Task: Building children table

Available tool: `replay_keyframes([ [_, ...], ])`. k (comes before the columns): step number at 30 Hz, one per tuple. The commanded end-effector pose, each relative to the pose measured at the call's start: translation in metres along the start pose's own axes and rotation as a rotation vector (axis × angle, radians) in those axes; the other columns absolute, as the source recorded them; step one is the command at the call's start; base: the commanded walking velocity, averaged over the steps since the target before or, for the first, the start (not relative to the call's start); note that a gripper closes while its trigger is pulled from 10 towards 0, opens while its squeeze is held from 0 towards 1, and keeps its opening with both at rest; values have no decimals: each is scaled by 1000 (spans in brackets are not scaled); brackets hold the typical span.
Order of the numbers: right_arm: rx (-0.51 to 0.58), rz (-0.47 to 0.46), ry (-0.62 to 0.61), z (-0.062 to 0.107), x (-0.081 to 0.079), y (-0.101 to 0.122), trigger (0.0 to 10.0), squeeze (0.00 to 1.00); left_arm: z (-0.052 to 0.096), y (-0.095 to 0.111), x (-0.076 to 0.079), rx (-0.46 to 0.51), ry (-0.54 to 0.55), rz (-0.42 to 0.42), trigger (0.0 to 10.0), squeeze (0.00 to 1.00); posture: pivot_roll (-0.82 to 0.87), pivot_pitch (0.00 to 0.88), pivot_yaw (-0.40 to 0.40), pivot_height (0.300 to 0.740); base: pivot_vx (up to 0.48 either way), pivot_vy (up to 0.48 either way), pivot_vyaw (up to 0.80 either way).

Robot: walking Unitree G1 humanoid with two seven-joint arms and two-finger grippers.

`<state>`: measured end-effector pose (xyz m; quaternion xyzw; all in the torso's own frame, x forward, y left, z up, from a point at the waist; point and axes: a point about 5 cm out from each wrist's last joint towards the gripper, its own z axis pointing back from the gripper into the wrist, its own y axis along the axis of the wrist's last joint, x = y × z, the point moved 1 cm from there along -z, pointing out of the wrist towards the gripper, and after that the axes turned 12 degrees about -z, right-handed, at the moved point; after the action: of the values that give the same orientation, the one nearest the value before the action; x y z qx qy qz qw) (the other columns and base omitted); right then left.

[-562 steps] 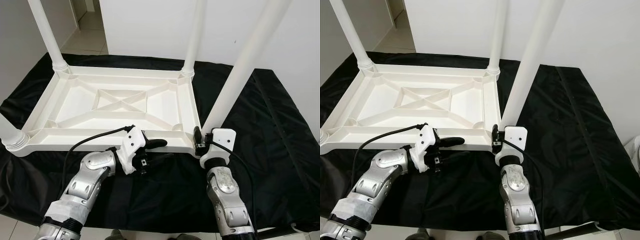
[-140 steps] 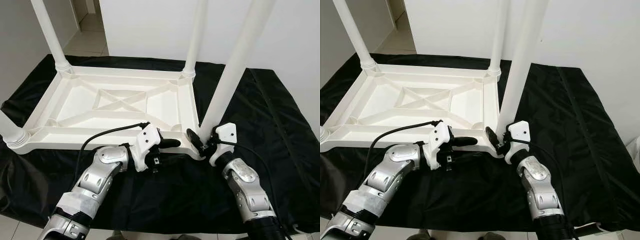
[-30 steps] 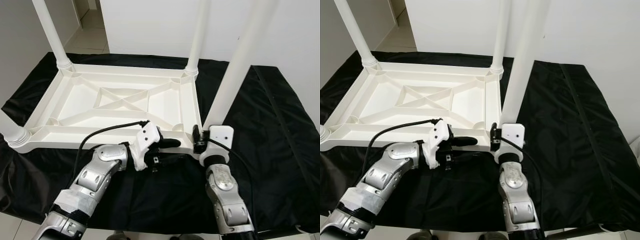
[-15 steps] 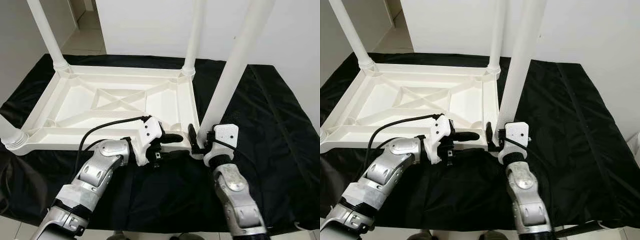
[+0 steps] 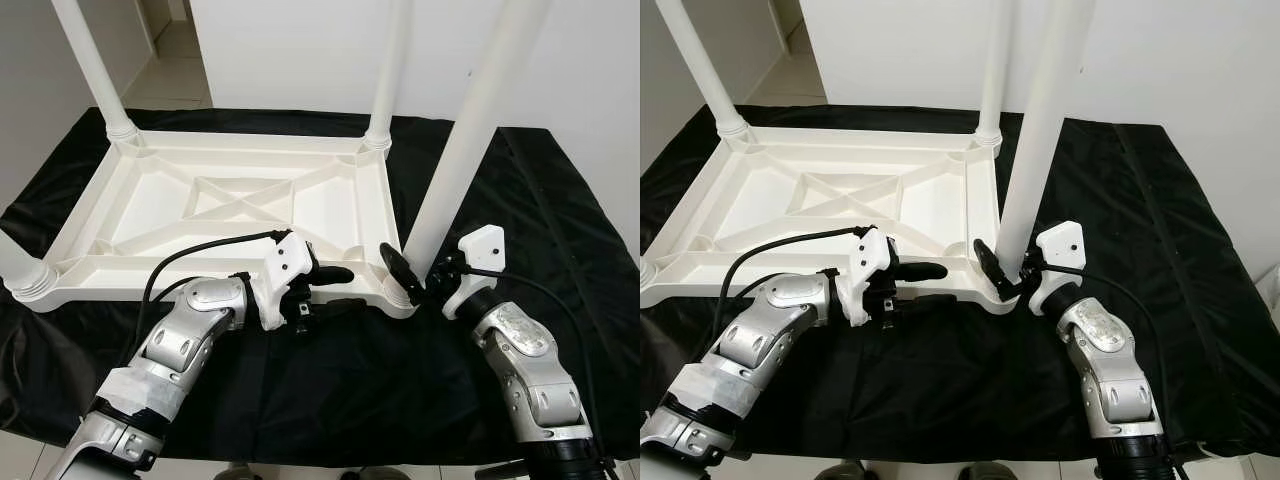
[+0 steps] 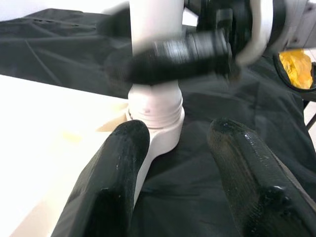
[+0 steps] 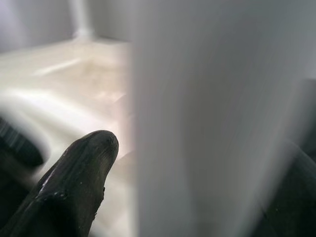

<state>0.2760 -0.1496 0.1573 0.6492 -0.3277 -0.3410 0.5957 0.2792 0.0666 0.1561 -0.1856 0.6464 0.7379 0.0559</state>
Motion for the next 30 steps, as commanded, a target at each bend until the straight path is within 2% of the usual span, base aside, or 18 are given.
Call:
replay_keyframes([
  [1,-31,-16,27,-1,-2,-5,10000,0,3,4,5,20,-81,-2,10000,0,-44,76,16,740,0,0,0],
  [5,-51,-13,51,-3,-2,-11,10000,0,6,3,6,15,-82,-2,10000,0,-40,81,15,740,0,0,0],
  [6,-55,-18,55,-4,-1,-13,9765,0,7,2,6,11,-82,-1,10000,0,-42,85,18,740,0,0,0],
  [7,-57,-12,46,-6,1,-14,8784,0,8,2,7,10,-81,-1,10000,0,-42,85,19,740,0,0,0],
  [8,-57,-12,46,-6,1,-14,8784,0,8,2,7,10,-81,-1,10000,0,-42,85,19,740,0,0,0],
  [9,-59,-16,48,-8,3,-15,4157,0,7,3,7,11,-80,-3,10000,0,-41,91,18,740,0,0,0],
  [10,-59,-16,48,-8,3,-15,4157,0,7,3,7,11,-80,-3,10000,0,-41,91,18,740,0,0,0],
  [11,-54,-21,39,-9,4,-14,0,0,7,5,6,15,-79,-5,10000,0,-45,104,22,740,0,0,0],
  [21,-60,-19,32,-7,6,-14,0,0,12,7,5,3,-84,-7,10000,0,-39,128,31,740,0,0,0],
  [24,-47,-11,-12,-8,5,-15,0,0,12,7,6,1,-86,-2,10000,0,-44,131,37,740,0,0,0],
  [25,-42,-13,-23,-8,5,-15,7961,0,12,7,6,1,-87,-1,10000,0,-44,131,37,740,0,0,0],
  [26,-42,-13,-23,-8,5,-15,7961,0,12,7,6,1,-87,-1,10000,0,-44,131,37,740,0,0,0],
  [27,-37,-4,-32,-9,4,-15,10000,0,11,7,6,3,-88,0,10000,0,-45,129,36,740,0,0,0],
  [30,-38,13,-48,-8,4,-15,10000,0,10,7,6,4,-88,-2,10000,0,-44,124,33,740,0,0,0],
])
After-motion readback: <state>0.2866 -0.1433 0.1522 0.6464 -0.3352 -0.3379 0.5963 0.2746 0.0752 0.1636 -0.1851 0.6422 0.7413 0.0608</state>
